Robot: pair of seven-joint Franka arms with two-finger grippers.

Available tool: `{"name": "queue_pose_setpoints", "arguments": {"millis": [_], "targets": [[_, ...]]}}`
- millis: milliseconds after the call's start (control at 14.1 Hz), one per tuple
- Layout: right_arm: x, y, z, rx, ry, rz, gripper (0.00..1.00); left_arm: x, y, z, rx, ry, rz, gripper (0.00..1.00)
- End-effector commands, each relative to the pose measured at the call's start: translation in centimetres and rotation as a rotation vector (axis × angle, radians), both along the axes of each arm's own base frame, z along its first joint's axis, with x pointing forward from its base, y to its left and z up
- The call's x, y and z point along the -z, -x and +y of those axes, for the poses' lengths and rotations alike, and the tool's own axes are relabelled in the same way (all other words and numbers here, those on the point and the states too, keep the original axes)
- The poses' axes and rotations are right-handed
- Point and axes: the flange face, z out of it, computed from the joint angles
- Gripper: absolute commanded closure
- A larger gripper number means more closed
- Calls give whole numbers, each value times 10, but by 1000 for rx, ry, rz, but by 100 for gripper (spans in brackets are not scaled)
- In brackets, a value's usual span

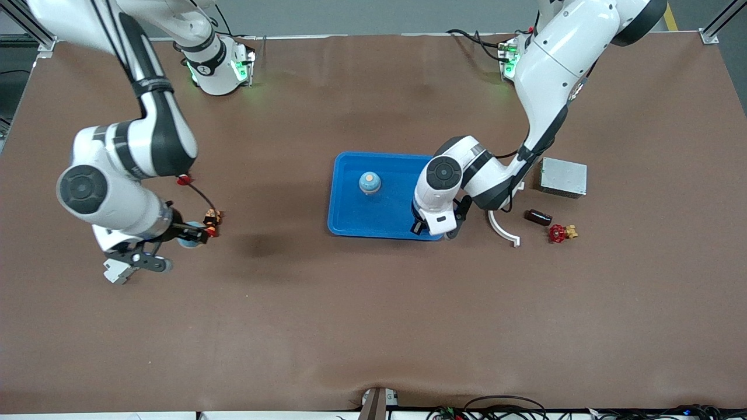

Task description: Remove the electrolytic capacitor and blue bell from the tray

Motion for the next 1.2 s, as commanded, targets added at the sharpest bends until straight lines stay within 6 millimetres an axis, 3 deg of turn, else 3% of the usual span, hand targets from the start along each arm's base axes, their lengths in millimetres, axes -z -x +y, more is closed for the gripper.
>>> {"name": "queue_pose_setpoints", "arguments": {"millis": [0, 213, 425, 567, 779, 992, 1134], "targets": [[16, 9, -45, -70, -14, -31, 100, -27, -8, 0, -9, 1, -59, 100], [39, 17, -74, -86, -23, -31, 100, -70, -15, 7, -18, -19, -93, 100], [59, 28, -88, -68, -25, -29, 100, -111, -32, 40, -46, -52, -112, 100], [77, 38, -97, -89, -26, -40, 100, -128, -39, 63, 4, -95, -92, 100], [99, 52, -122, -104, -26, -65, 100, -146, -51, 110, 60, -145, -46, 100], [113, 59, -124, -102, -26, -73, 100, -162, -67, 167, 119, -171, -15, 100], [127, 64, -129, -89, -29, -70, 100, -162, -78, 203, 153, -164, -2, 100]]}}
